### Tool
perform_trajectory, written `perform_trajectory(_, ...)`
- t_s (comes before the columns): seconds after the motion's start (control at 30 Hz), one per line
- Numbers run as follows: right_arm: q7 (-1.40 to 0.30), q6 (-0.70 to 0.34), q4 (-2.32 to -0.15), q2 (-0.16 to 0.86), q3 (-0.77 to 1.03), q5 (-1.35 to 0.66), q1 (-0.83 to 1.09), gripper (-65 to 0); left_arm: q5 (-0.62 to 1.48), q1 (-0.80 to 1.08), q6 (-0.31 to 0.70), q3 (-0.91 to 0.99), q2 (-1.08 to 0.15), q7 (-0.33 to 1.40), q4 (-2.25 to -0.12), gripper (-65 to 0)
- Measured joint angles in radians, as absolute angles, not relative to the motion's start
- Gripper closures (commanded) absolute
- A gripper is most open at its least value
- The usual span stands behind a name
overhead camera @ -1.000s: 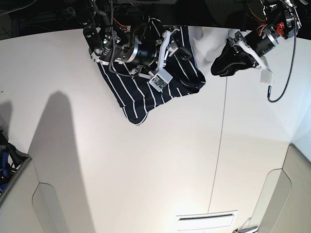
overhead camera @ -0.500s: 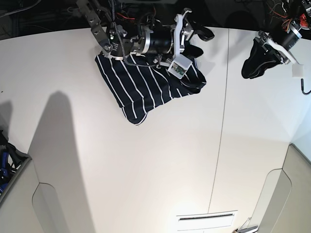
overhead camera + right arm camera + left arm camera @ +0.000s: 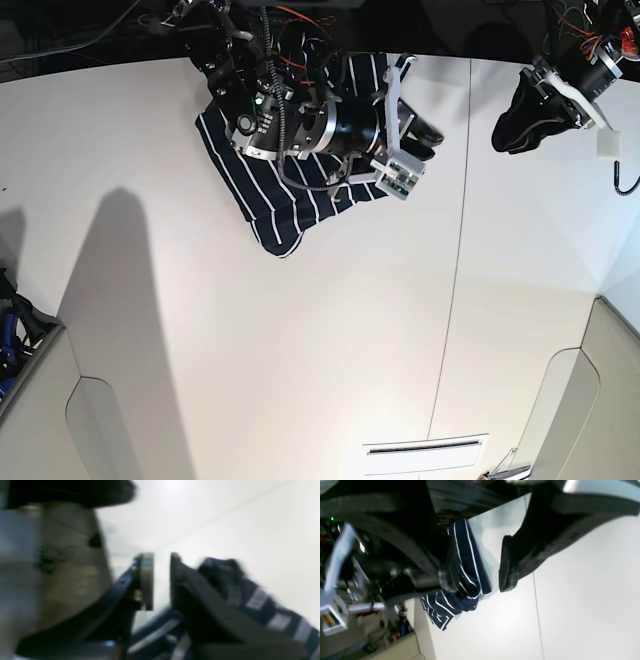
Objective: Fold the T-shirt properly
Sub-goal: 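Carry the lifted bundle with the right gripper and fold it over, then grasp the bundle edge with the left gripper beside the right gripper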
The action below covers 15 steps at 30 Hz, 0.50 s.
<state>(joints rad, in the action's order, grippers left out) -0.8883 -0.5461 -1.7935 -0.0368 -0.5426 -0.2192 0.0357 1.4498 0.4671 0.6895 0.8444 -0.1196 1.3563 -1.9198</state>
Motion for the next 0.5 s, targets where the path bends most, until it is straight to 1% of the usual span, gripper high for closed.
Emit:
perform_trajectory(0.03,-0.888,-0.546,-1.794,-0.036,-0.527,-0.194,0.030,-0.1,1.450,0.475,0.690,0.844,-0.120,1.356,-1.936,-27.0)
perform_trajectory(0.13,-0.887,-0.546,-1.794,-0.036,-0.464,-0.160,0.018,0.0,1.450,0.485,0.689,0.836,-0.122,1.357,-1.977,-27.0)
perform_trajectory(0.27,-0.877,-0.546,-1.794,-0.037,-0.334,-0.160,0.006,0.0,1.451,0.485,0.690,0.759,-0.125,1.342,-1.990,-27.1)
perform_trajectory(0.33,-0.844,-0.542,-1.794,-0.037,-0.254,-0.162,0.002,0.0,1.377,0.485,0.690,0.690,-0.125,1.296,-1.990,-27.1)
perform_trajectory(0.43,-0.842,-0.524,-1.794,-0.030,-0.144,-0.176,-0.001,0.0,1.227,0.484,0.690,0.559,-0.125,1.219,-1.990,-27.2)
perform_trajectory(0.47,-0.842,-0.521,-1.793,-0.021,-0.113,-0.208,-0.005,0.0,1.169,0.484,0.690,0.513,-0.126,1.185,-1.990,-28.6)
perform_trajectory(0.5,-0.841,-0.521,-1.794,-0.010,-0.084,-0.227,-0.009,0.0,1.111,0.482,0.690,0.469,-0.126,1.153,-1.990,-31.7)
